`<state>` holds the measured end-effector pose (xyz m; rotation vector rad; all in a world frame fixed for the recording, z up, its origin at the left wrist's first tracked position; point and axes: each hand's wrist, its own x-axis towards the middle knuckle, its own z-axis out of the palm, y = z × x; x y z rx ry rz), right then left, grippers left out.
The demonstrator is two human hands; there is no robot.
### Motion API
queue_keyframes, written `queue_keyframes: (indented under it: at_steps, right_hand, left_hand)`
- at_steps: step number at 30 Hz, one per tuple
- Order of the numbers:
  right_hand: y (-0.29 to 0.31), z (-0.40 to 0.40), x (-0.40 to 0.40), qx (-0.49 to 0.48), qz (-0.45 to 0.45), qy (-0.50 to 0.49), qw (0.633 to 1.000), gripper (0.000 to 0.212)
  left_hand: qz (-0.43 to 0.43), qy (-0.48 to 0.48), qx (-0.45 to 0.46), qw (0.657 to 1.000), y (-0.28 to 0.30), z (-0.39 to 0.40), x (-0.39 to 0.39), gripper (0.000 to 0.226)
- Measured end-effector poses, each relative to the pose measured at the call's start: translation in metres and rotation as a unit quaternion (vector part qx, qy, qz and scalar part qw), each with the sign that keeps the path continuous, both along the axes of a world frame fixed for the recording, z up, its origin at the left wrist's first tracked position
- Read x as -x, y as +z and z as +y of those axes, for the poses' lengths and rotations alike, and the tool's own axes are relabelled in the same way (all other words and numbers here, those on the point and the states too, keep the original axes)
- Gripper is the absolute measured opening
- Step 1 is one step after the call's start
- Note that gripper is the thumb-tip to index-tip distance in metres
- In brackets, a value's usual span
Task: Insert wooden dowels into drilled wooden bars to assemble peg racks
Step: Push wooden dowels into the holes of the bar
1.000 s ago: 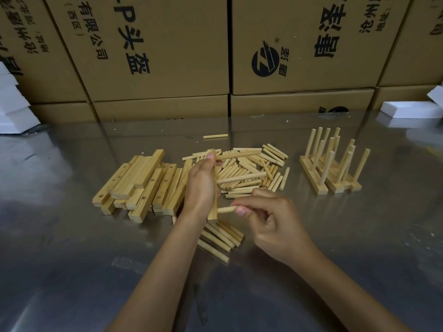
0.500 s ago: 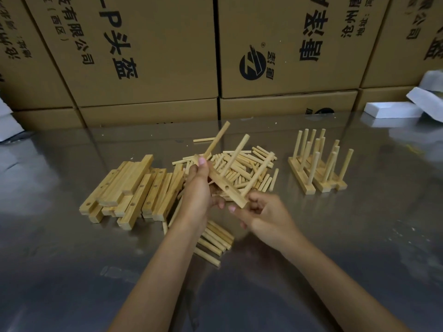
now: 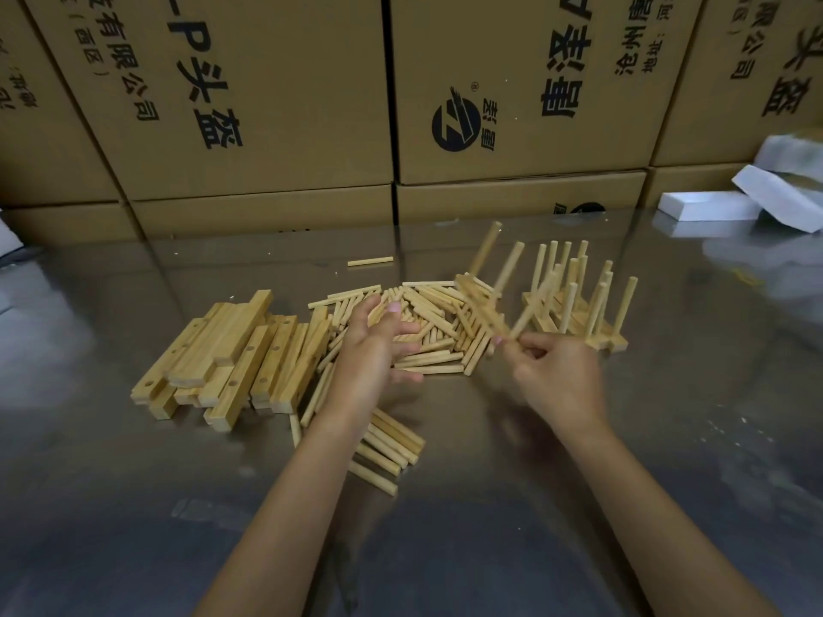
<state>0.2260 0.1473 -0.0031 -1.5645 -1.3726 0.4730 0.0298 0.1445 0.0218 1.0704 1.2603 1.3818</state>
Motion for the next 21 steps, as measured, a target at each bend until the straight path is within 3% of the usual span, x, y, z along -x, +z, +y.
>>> queue_keyframes:
  at_steps: [4, 8, 14, 16, 17, 19, 21]
  right_hand:
    - [-0.006, 0.008, -0.024, 0.071, -0.099, -0.115, 0.986, 0.02]
    - [-0.014, 0.012, -0.025, 0.104, -0.165, -0.122, 0.973, 0.032]
    - [-0.013, 0.012, -0.024, 0.11, -0.154, -0.111, 0.976, 0.038]
    - [-0.011, 0.01, -0.023, 0.117, -0.151, -0.108, 0.976, 0.043]
    - [-0.009, 0.009, -0.023, 0.122, -0.148, -0.108, 0.975, 0.045]
    - [-0.006, 0.007, -0.024, 0.133, -0.145, -0.11, 0.974, 0.046]
    - [-0.003, 0.004, -0.024, 0.15, -0.14, -0.107, 0.973, 0.041]
  left_hand:
    - [0.029, 0.015, 0.006, 0.999, -0.002, 0.003, 0.001, 0.042]
    - [0.061, 0.021, 0.012, 0.998, -0.005, 0.006, 0.003, 0.038]
    - [0.15, 0.083, -0.024, 0.985, -0.002, 0.003, 0.019, 0.03]
    - [0.27, 0.138, -0.07, 0.95, 0.001, 0.001, 0.029, 0.028]
    - [0.345, 0.173, -0.094, 0.918, 0.003, -0.001, 0.034, 0.028]
    - [0.499, 0.251, -0.113, 0.821, 0.004, -0.003, 0.046, 0.03]
    - [0.609, 0.302, -0.03, 0.733, 0.006, -0.005, 0.059, 0.035]
